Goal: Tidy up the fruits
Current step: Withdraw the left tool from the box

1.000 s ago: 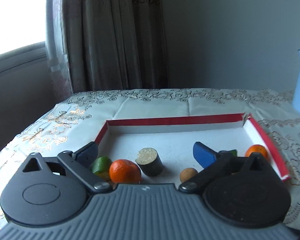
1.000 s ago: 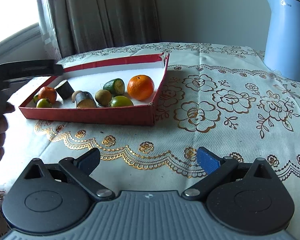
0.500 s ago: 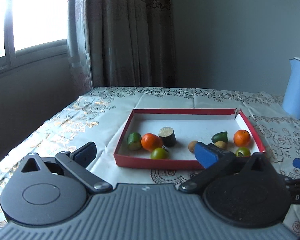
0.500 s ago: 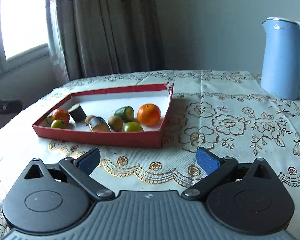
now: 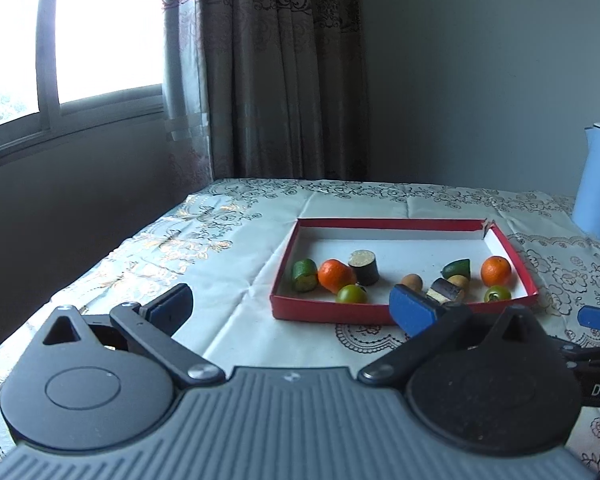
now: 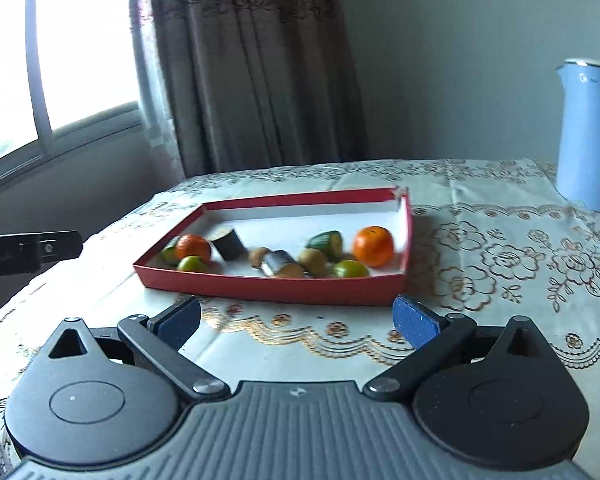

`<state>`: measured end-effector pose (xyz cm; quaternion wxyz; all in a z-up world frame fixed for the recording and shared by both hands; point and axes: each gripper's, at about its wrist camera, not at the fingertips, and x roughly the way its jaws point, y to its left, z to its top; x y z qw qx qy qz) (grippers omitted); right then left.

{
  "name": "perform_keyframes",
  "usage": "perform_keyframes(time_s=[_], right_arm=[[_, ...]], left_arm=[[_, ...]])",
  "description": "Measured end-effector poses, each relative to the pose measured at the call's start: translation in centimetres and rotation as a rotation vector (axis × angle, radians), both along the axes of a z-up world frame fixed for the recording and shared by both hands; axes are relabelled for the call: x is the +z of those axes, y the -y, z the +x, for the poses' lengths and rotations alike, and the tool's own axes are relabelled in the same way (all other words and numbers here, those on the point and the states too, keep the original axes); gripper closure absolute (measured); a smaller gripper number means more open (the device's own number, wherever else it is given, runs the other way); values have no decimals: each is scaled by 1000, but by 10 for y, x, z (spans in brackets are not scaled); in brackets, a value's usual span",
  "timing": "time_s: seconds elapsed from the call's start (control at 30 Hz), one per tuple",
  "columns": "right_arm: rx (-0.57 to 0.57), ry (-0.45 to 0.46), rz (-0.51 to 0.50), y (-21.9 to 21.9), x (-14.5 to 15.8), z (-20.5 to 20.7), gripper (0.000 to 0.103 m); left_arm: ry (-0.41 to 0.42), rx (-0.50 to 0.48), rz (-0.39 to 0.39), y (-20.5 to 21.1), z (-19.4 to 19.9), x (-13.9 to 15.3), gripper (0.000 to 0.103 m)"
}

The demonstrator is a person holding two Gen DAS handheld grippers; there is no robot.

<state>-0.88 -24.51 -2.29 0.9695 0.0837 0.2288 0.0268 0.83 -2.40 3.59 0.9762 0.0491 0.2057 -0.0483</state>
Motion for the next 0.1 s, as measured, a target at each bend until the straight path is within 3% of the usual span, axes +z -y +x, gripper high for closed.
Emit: perform_keyframes(time_s=[0.1], right_arm=[[11,-1,0,-9,2,-1,0]], left_arm=[[3,7,-6,-4,-3,-1,0]])
